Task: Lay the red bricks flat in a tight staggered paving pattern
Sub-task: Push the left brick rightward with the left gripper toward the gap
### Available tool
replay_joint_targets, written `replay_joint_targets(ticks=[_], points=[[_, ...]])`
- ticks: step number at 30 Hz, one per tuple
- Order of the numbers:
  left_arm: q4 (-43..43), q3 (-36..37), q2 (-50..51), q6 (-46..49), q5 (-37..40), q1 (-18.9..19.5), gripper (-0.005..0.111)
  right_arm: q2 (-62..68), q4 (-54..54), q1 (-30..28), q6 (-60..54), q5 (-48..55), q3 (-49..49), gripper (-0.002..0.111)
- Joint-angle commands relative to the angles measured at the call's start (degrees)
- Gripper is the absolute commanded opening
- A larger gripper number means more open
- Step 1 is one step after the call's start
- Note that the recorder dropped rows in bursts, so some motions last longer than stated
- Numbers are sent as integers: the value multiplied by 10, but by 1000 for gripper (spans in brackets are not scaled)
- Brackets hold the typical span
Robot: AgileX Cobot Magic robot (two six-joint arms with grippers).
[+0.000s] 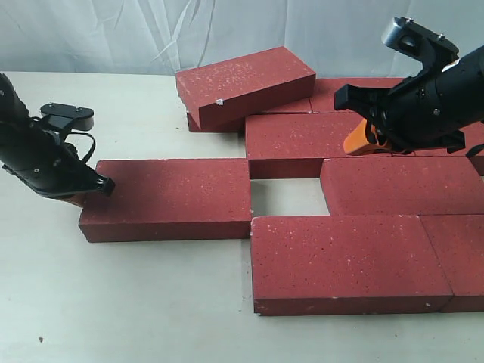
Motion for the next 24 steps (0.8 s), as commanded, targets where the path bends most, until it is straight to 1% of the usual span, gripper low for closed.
replay_joint_targets(ticks=[1, 9, 14, 17, 22, 24], points=[[-11, 3, 2, 5, 0, -1, 0, -1, 1, -1, -4, -3, 3, -1], [60, 3, 2, -11, -7, 0, 0, -1, 1, -1, -4, -3, 3, -1], [71, 3, 2, -12, -24, 0, 0, -1, 1, -1, -4, -3, 3, -1], [70, 3, 2, -25, -33, 0, 0, -1, 0, -1, -4, -3, 3, -1], [13, 3, 7, -22, -35, -1, 0, -1, 0, -1, -4, -4, 3, -1], [5, 3, 13, -21, -35, -1, 0, -1, -1, -1, -4, -3, 3, -1]])
